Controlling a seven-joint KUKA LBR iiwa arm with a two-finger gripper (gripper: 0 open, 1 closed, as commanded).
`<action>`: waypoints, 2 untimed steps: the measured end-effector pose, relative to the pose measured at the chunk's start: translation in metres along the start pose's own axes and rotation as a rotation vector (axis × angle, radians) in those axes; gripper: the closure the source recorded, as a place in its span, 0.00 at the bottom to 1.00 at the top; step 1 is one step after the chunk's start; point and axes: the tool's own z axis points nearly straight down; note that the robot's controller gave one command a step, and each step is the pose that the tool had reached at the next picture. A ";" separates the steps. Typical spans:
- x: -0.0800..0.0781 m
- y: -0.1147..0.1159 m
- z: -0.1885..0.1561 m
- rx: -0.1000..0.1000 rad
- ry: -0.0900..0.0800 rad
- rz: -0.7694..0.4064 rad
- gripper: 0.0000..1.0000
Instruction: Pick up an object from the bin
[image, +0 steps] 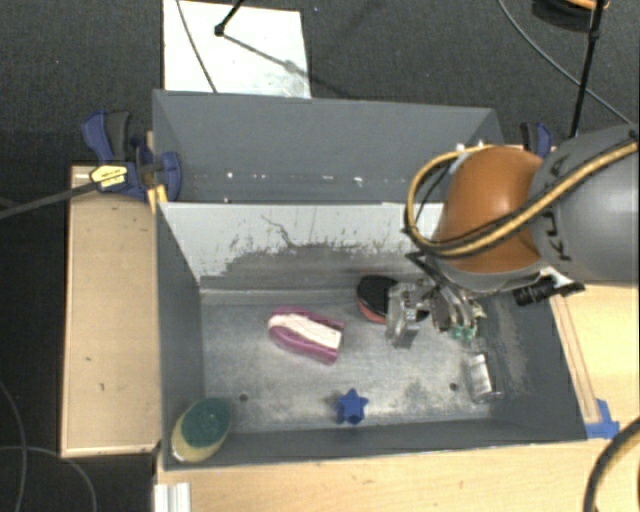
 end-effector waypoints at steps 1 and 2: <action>0.000 0.000 0.000 0.000 0.000 -0.001 0.00; -0.050 -0.013 0.064 -0.001 -0.012 -0.076 0.00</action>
Offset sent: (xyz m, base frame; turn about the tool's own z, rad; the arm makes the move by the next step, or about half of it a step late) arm 0.0000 0.0000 0.0000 0.0000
